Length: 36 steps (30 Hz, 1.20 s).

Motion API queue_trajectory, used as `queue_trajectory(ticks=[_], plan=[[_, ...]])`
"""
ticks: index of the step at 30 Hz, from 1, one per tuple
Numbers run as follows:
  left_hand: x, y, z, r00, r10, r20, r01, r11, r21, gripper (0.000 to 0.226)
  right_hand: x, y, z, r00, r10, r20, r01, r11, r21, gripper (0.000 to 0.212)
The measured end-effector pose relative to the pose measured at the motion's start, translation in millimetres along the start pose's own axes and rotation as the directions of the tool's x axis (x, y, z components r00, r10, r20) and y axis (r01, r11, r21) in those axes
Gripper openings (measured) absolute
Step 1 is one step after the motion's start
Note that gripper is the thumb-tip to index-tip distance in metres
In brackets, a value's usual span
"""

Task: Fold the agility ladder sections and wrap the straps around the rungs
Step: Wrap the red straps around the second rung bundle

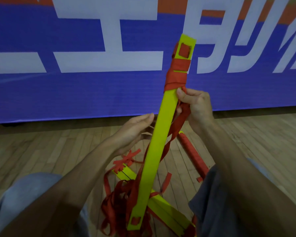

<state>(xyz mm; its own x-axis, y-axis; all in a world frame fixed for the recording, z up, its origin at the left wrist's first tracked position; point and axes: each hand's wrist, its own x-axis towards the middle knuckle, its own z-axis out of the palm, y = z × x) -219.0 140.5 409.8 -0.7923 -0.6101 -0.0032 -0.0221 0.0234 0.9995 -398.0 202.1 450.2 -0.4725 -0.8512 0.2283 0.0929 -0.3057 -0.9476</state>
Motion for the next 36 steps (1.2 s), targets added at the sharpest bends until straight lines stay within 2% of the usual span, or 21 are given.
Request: queue_trajectory(ticks=[5,7,9,11,13,15,21,25,28,30,32,36], plan=[[-6,1,5,0.962,-0.019,0.271,0.067,0.983,-0.172,0.046,0,-2,-4,0.994,-0.048,0.102,0.035,0.991,0.129,0.025],[-6,-3,7,0.952,0.009,0.306,0.08,0.958,-0.276,0.052,0,-2,-5,0.991,-0.066,0.12,0.046,0.986,0.159,0.026],[-3,-5,8,0.961,0.001,0.275,0.088,0.946,-0.311,0.068,1,-1,-8,0.985,-0.082,0.151,0.06,0.988,0.145,0.028],[-2,-4,7,0.971,-0.032,0.236,0.1,0.955,-0.281,0.074,3,0,-10,0.978,-0.061,0.198,0.045,0.995,0.086,0.027],[-2,-4,3,0.98,-0.037,0.197,0.077,0.977,-0.199,0.058,5,2,-10,0.977,-0.014,0.214,0.012,1.0,0.012,0.033],[-3,-5,-1,0.989,-0.045,0.141,0.068,0.984,-0.165,0.04,6,5,-10,0.978,0.02,0.206,-0.006,0.998,-0.067,0.03],[-4,0,-8,0.998,-0.059,-0.009,0.058,0.995,-0.077,0.036,10,9,-13,0.969,0.129,0.209,-0.048,0.934,-0.353,0.011],[-1,0,-11,0.993,-0.05,-0.106,0.048,0.999,-0.022,0.035,10,7,-12,0.983,0.151,0.102,-0.096,0.904,-0.418,0.027],[0,-3,-12,0.977,-0.057,-0.207,0.061,0.998,0.013,0.031,7,4,-12,0.958,0.227,0.174,-0.148,0.913,-0.381,0.031],[2,-6,-8,0.955,-0.032,-0.294,0.053,0.996,0.066,0.025,5,3,-9,0.936,0.251,0.247,-0.158,0.927,-0.341,0.034],[4,-10,-2,0.923,0.058,-0.379,0.031,0.974,0.226,0.023,3,5,-6,0.937,0.247,0.248,-0.154,0.927,-0.341,0.037],[3,-12,9,0.875,0.265,-0.404,0.064,0.766,0.64,0.02,-1,16,3,0.984,0.136,0.116,-0.061,0.864,-0.5,0.044]])
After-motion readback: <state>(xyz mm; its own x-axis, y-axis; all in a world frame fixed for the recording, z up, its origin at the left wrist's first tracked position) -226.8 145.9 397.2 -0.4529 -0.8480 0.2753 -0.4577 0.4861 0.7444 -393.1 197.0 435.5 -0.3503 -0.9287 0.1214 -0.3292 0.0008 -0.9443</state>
